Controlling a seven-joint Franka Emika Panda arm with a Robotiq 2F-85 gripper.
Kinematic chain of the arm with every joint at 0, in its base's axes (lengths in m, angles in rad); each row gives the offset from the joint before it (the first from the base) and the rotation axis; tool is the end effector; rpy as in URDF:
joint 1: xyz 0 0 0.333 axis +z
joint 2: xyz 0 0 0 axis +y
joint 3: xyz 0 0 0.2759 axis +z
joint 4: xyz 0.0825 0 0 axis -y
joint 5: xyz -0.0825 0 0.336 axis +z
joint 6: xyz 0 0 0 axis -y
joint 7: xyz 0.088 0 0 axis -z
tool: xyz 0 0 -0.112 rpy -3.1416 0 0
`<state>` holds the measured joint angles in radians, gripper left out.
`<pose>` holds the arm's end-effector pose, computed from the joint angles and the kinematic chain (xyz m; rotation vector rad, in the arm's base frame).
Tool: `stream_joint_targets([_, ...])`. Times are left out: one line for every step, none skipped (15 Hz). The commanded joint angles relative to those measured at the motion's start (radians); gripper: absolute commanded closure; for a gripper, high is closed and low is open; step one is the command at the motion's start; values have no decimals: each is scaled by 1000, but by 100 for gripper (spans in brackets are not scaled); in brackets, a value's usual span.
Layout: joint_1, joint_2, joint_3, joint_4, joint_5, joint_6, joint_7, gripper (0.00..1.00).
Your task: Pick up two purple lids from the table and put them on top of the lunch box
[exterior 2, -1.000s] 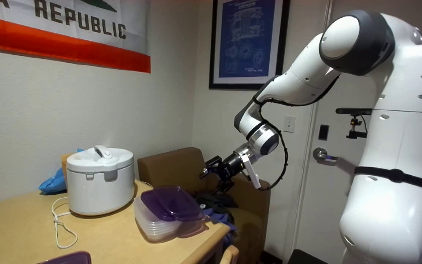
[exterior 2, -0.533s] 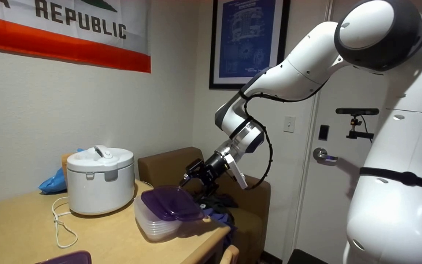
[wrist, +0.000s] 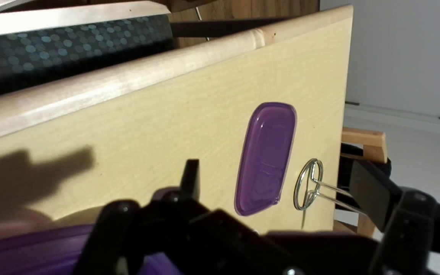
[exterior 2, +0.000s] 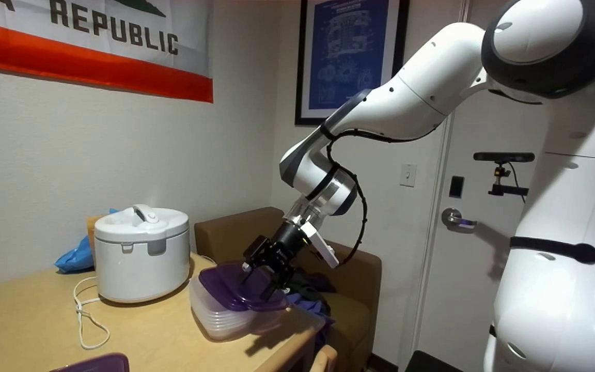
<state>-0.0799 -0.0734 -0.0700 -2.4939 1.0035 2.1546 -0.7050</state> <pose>0.4179 -0.0245 0.2990 -2.3521 0.1677 -0.1139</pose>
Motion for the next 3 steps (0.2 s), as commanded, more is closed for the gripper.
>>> stream_joint_targets([11,-1,1,1,-14,4,3,0])
stream_joint_targets([17,-1,5,1,-20,8,3,0])
stream_joint_targets([20,-1,7,1,-22,10,3,0])
